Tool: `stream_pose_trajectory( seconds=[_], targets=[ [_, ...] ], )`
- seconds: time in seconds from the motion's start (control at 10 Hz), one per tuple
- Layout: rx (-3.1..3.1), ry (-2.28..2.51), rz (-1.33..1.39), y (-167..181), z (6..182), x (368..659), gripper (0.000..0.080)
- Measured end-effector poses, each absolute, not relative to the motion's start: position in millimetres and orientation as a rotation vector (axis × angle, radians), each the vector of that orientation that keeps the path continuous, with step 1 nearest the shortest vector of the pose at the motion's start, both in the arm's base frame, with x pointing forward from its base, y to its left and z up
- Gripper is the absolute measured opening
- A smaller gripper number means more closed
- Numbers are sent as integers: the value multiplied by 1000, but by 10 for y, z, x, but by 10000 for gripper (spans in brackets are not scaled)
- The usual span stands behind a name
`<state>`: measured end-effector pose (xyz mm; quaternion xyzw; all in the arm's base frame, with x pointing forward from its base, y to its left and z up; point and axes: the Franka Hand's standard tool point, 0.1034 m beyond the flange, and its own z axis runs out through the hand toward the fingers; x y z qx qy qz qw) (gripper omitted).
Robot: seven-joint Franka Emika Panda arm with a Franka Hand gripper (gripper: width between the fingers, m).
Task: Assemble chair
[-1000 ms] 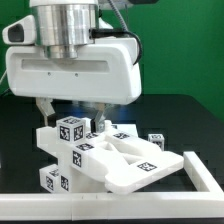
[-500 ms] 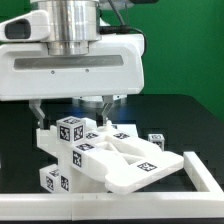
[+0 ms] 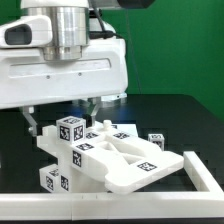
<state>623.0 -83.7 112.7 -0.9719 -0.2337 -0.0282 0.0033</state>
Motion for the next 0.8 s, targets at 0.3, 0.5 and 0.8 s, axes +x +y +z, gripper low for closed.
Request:
stream_pose_trajectory(
  seconds=[0.3, 0.5, 0.8],
  targets=[
    [-3072, -628, -83, -846, 1125, 6226, 448],
    [-3112, -346, -81, -846, 1123, 6224, 272],
    [-3126, -21, -78, -846, 1119, 6222, 27]
  ],
)
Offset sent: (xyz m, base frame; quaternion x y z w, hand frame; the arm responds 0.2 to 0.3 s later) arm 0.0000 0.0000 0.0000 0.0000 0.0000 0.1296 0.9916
